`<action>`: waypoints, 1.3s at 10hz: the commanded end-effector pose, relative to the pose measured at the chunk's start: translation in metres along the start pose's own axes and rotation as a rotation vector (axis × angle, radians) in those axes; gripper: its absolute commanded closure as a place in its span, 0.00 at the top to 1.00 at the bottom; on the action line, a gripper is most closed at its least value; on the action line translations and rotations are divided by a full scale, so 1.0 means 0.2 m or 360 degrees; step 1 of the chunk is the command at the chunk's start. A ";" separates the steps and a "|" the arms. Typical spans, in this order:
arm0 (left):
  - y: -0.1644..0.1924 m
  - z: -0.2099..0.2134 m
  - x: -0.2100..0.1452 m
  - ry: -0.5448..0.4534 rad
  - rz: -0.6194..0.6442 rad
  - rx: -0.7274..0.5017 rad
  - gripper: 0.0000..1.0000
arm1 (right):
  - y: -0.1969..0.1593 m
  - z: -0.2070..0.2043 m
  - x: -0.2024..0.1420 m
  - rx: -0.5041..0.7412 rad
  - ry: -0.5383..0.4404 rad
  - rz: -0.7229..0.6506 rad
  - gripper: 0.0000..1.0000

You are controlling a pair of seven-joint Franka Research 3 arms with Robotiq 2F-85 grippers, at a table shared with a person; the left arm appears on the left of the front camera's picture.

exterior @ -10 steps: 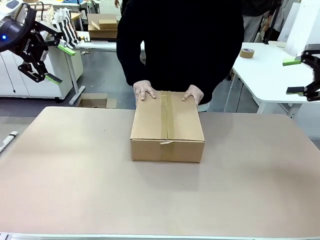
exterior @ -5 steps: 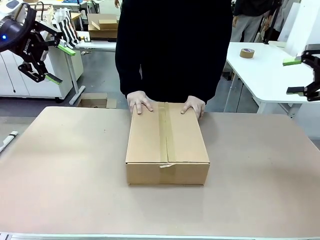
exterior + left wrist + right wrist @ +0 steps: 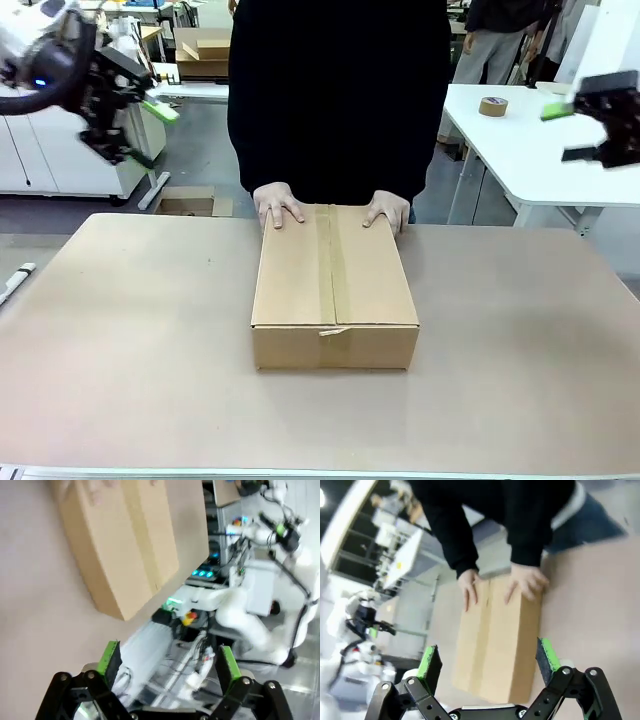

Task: Pack the gift set into the box.
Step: Press and hold the closed box until the human finishes sealing it.

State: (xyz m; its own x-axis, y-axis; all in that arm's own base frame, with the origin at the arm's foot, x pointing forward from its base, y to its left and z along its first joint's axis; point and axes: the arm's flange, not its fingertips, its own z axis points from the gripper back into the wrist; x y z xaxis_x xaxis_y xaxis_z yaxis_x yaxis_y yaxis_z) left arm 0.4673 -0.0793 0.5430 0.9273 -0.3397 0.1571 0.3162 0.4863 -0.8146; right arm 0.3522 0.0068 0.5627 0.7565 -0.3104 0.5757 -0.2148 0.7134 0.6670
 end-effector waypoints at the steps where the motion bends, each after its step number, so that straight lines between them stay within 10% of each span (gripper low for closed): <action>1: 0.01 -0.11 0.04 -0.0122 -0.0400 -0.0026 1.00 | 0.06 -0.23 0.12 -0.0019 -0.0101 0.0439 1.00; 7: -0.03 -0.13 0.07 -0.0055 -0.0288 0.0033 1.00 | 0.11 -0.15 0.08 -0.0019 -0.0017 0.0327 1.00; 10: 0.05 -0.33 0.13 -0.0418 -0.1299 -0.0145 1.00 | 0.11 -0.57 -0.03 0.0313 0.0152 0.1697 1.00; 13: 0.19 -0.56 0.04 -0.0608 -0.1612 -0.0402 1.00 | 0.09 -0.90 -0.20 0.0406 -0.0035 0.2058 1.00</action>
State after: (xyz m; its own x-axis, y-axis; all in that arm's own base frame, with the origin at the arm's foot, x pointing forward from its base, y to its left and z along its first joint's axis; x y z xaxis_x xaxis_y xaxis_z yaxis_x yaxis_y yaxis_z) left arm 0.4773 -0.1511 0.4778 0.3668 -0.2478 0.8967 0.9303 0.0984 -0.3534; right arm 0.4070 0.1434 0.4901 0.1986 0.5566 0.8067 -0.8904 0.4464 -0.0888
